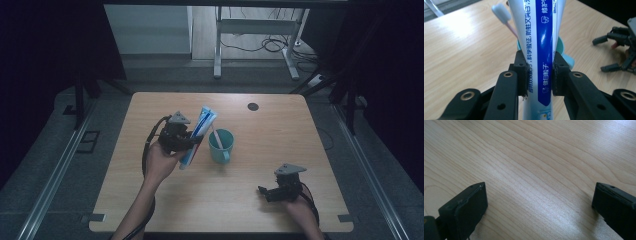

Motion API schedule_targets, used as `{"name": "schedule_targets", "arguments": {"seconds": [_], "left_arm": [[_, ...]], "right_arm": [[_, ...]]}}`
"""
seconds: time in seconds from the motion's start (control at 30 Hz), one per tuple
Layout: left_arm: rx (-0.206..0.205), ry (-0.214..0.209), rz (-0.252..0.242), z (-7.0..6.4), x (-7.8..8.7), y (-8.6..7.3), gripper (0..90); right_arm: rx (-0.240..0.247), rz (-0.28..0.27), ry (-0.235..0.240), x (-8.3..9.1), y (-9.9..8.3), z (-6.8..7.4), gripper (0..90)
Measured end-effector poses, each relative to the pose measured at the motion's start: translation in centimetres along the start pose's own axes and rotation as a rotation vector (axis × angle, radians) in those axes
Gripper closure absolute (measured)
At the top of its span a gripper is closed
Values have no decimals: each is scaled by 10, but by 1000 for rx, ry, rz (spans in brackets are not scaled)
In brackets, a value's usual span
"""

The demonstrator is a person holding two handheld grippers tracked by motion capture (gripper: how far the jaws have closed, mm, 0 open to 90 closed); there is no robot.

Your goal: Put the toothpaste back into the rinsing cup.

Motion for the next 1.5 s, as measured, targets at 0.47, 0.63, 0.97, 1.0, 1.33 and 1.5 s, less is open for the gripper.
{"name": "schedule_targets", "arguments": {"seconds": [0.47, 0.63, 0.97, 1.0, 1.33, 1.5], "left_arm": [[8, 9, -79, 2, -15, 33, 715], [-3, 25, -106, 1, -23, 48, 715], [-13, 40, -150, 0, -38, 72, 715], [-11, 40, -156, 0, -40, 74, 715], [-14, 64, -177, 2, -58, 85, 715], [-7, 72, -193, 3, -66, 86, 715]], "right_arm": [[1, 0, 0, 0, 0, 0, 1], [1, 0, -1, 0, 0, 0, 2], [2, -1, -1, 0, 0, 0, 3], [3, -2, -1, 0, 0, 0, 3], [4, -1, 0, 0, 0, 0, 4], [3, -2, 2, 0, 0, 0, 3]]}}
Point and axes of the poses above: each handheld gripper's, and its own axes: x roughly backward along the jaws, y roughly out of its top, z roughly to its left, the point moved 10 cm from there along -x, roughly forward along the jaws, and after that the axes turned 12 degrees about -x, right-handed, at the moved point
